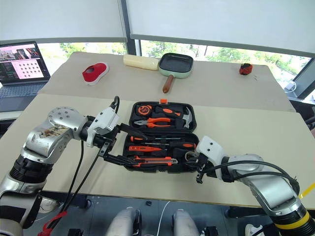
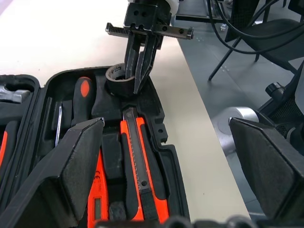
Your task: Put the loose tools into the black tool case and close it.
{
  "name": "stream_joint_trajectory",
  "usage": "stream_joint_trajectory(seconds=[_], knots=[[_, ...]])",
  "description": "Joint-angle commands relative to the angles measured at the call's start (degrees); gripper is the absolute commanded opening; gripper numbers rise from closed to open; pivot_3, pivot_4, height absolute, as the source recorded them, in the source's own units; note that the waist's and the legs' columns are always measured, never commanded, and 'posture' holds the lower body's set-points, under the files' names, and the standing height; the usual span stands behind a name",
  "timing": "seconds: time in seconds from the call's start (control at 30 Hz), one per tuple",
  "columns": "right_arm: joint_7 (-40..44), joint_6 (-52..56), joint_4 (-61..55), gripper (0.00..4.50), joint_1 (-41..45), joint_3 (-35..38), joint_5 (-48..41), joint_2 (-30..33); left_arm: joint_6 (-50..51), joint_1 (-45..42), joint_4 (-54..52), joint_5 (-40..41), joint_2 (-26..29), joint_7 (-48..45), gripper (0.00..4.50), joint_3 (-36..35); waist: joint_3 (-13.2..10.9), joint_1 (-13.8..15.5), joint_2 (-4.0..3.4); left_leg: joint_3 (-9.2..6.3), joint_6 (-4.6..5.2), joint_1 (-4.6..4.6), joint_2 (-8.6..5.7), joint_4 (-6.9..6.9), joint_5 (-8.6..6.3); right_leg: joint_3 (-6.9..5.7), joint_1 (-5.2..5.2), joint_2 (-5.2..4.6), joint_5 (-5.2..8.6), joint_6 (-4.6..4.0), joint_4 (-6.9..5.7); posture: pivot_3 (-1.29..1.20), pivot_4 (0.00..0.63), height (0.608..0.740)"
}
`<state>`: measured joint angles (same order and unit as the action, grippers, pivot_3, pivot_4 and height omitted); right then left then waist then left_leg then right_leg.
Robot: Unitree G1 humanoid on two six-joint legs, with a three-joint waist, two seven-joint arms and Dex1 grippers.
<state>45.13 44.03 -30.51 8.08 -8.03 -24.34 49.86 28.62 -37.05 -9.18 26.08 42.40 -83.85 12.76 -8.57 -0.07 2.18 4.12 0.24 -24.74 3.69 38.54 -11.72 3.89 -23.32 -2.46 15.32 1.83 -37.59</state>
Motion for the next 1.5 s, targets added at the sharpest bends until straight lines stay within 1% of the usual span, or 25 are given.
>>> stream_joint_trajectory(seconds=[0.03,0.07,0.17,0.2,0.27,0.3,0.37,0.47,0.53,0.6,0.7,0.73,0.77,0.8,0.83,0.9,1.0,1.03,1.1,1.13,1.2,1.33,1.4,1.5], knots=[[0.75,-2.45,-0.53,0.84,-0.52,-1.18,2.97,1.29,-1.18,0.06,-1.43,-0.15,0.35,0.26,4.5,-0.58,0.0,0.01,0.0,0.0,0.0,0.0,0.0,0.0,0.0,0.0,0.0,0.0,0.0,0.0,0.0,0.0,0.15,0.74],[1.08,-2.84,-0.71,1.06,-0.87,-1.34,3.35,1.5,-1.18,0.02,-1.42,-0.19,0.27,0.33,4.5,-0.55,0.0,0.08,0.0,0.0,0.0,0.0,0.0,0.0,0.0,0.0,0.0,0.0,0.0,0.0,0.0,0.0,0.15,0.74],[2.04,-2.18,-3.07,1.98,-1.44,-0.02,1.86,1.74,-1.42,-0.27,-0.89,-0.44,0.05,0.35,4.5,-0.44,0.0,0.27,0.0,0.01,0.0,0.0,-0.01,0.0,0.0,0.0,0.0,-0.01,0.0,0.01,0.02,0.0,0.15,0.74],[2.22,-1.64,-4.05,2.37,-1.44,0.72,1.01,1.81,-1.56,-0.38,-0.63,-0.55,0.0,0.32,4.5,-0.44,0.0,0.28,0.0,0.0,0.0,0.0,0.0,-0.01,0.0,0.0,0.01,-0.01,0.0,0.01,0.02,0.0,0.15,0.74],[2.86,-0.33,-6.05,2.98,-1.5,2.74,-1.17,2.14,-1.61,-0.49,-0.25,-0.71,0.0,0.43,4.5,-0.47,0.0,0.25,0.0,0.0,0.0,0.0,0.0,-0.03,0.0,-0.01,0.0,0.0,0.01,0.0,0.02,0.0,0.15,0.74],[3.1,0.2,-6.88,3.45,-1.59,3.64,-2.05,2.35,-1.69,-0.43,-0.18,-0.75,0.02,0.47,4.5,-0.51,0.0,0.24,0.0,-0.01,0.0,0.01,0.01,-0.06,0.0,-0.01,0.0,0.01,0.01,-0.01,0.02,0.0,0.15,0.74],[3.99,1.33,-8.39,4.0,-1.72,6.63,-4.24,3.33,-1.71,-0.07,0.22,-0.94,0.01,1.21,4.5,-0.98,-0.01,0.24,0.0,-0.01,0.0,0.01,0.01,-0.06,0.0,-0.01,0.0,0.01,0.01,-0.01,0.02,0.0,0.15,0.74],[4.63,3.26,-6.42,4.0,-0.71,12.33,-7.38,4.36,-2.46,1.22,2.68,-2.24,0.41,3.42,4.5,-2.46,-0.01,0.24,0.01,0.01,0.0,0.01,0.0,-0.04,0.0,0.01,0.01,-0.01,0.01,0.0,0.02,0.0,0.15,0.74],[4.4,3.88,-2.15,4.0,0.73,15.65,-8.36,4.38,-3.45,2.7,5.75,-3.8,0.91,6.24,4.5,-4.14,-0.01,0.21,0.01,0.01,0.0,0.05,0.0,-0.04,0.0,0.0,0.03,-0.01,0.0,-0.01,0.01,0.0,0.15,0.74],[3.71,3.13,3.58,4.0,2.46,17.12,-7.12,4.32,-4.37,4.2,9.12,-5.04,1.7,8.61,4.5,-5.98,-0.02,-0.04,0.02,0.01,0.0,0.07,0.03,-0.05,0.0,0.0,0.03,0.02,0.0,-0.02,0.02,0.0,0.15,0.74],[4.38,-0.87,11.11,3.21,3.56,16.81,-3.41,5.38,-5.54,5.83,12.88,-6.82,3.1,11.0,4.5,-7.95,-0.03,-0.17,0.05,0.02,0.0,0.07,0.02,-0.12,0.0,0.0,0.0,0.02,-0.01,-0.05,0.02,0.0,0.15,0.74],[4.42,-2.12,13.34,2.93,4.0,16.54,-2.29,5.42,-6.01,6.24,14.04,-7.26,3.54,11.5,3.99,-8.45,-0.04,-0.18,0.05,0.03,0.0,0.06,0.01,-0.14,0.0,0.0,-0.02,0.0,0.0,-0.06,0.02,0.0,0.15,0.74],[4.28,-3.67,16.09,2.54,4.72,15.9,-0.82,5.28,-6.37,6.66,15.3,-7.72,4.0,11.91,3.8,-8.79,-0.04,-0.1,0.05,0.05,0.0,0.03,0.01,-0.17,0.0,0.01,-0.07,0.0,0.0,-0.06,0.03,0.0,0.15,0.74],[4.08,-5.52,18.84,2.25,5.48,14.85,0.99,5.08,-7.07,7.05,16.58,-8.45,4.38,12.29,3.46,-8.95,-0.04,-0.05,0.05,0.06,0.0,0.01,0.0,-0.17,0.0,0.0,-0.09,-0.01,0.0,-0.06,0.03,0.0,0.15,0.74],[4.11,-7.62,21.31,1.84,6.22,13.49,2.85,4.79,-8.06,7.28,17.89,-9.51,4.55,12.94,3.04,-8.84,-0.04,-0.08,0.04,0.07,0.0,0.01,0.0,-0.17,0.0,0.01,-0.1,-0.01,0.0,-0.06,0.03,0.0,0.15,0.74],[4.39,-10.07,25.23,1.25,8.9,10.04,5.19,2.88,-9.88,6.92,20.62,-12.04,3.64,14.94,2.44,-7.54,-0.04,-0.14,0.05,0.13,0.0,0.01,0.0,-0.17,0.0,0.03,-0.12,-0.02,-0.01,-0.06,0.02,0.0,0.15,0.74],[5.85,-13.33,28.31,0.14,12.37,5.53,8.45,0.7,-12.56,6.4,22.95,-15.24,1.88,16.63,1.29,-5.32,-0.04,-0.27,0.04,0.16,0.0,0.02,0.01,-0.18,0.0,0.03,-0.16,-0.01,-0.01,-0.07,-0.03,0.0,0.15,0.74],[6.18,-13.97,28.92,0.0,12.93,4.91,9.07,0.35,-13.13,6.33,23.34,-15.84,1.58,16.74,0.92,-5.03,-0.04,-0.27,0.04,0.16,0.0,0.01,0.01,-0.19,0.0,0.04,-0.17,-0.01,-0.01,-0.07,-0.04,0.0,0.15,0.74],[6.72,-14.9,30.0,0.0,14.33,3.57,10.09,-0.64,-13.73,6.37,23.48,-16.71,0.99,16.72,0.17,-4.33,-0.04,-0.13,0.04,0.18,0.0,-0.11,-0.01,-0.19,0.0,0.05,-0.29,-0.01,-0.01,-0.07,-0.05,0.0,0.15,0.74],[7.46,-15.21,30.1,0.0,15.63,1.91,10.74,-1.52,-12.39,6.96,21.58,-15.59,0.18,15.93,0.05,-3.94,-0.04,-0.15,0.04,0.18,0.0,-0.27,0.0,-0.18,0.01,0.05,-0.45,-0.01,-0.02,-0.08,-0.08,0.0,0.15,0.74],[8.3,-15.99,30.24,0.0,17.27,-0.26,12.06,-2.65,-9.7,7.85,18.5,-13.84,-0.98,14.89,0.05,-3.54,-0.04,-0.17,0.04,0.26,-0.02,-0.57,-0.01,-0.11,0.02,0.15,-0.86,-0.01,-0.07,-0.07,-0.27,0.0,0.15,0.74],[10.41,-16.61,29.09,0.0,17.69,-1.78,13.0,-3.37,-7.23,9.68,14.14,-12.13,-1.62,13.28,0.05,-3.44,-0.04,-0.09,0.04,0.26,-0.02,-0.56,0.0,-0.11,0.02,0.13,-0.89,0.0,-0.07,-0.08,-0.4,0.0,0.15,0.74],[13.69,-15.64,24.47,0.0,15.05,-1.49,11.0,-1.87,-5.44,12.63,10.04,-9.96,-0.17,10.55,0.05,-3.74,-0.04,-0.08,0.04,0.26,-0.02,-0.55,0.0,-0.11,0.02,0.13,-0.89,0.0,-0.07,-0.08,-0.41,0.0,0.15,0.74],[15.69,-14.49,18.64,0.0,11.09,-0.36,9.03,-0.33,-4.03,16.07,6.3,-8.79,2.28,8.4,0.05,-4.07,-0.04,-0.09,0.04,0.26,-0.01,-0.56,0.02,-0.17,0.0,0.12,-0.9,-0.01,-0.06,-0.08,-0.38,0.0,0.15,0.74]])
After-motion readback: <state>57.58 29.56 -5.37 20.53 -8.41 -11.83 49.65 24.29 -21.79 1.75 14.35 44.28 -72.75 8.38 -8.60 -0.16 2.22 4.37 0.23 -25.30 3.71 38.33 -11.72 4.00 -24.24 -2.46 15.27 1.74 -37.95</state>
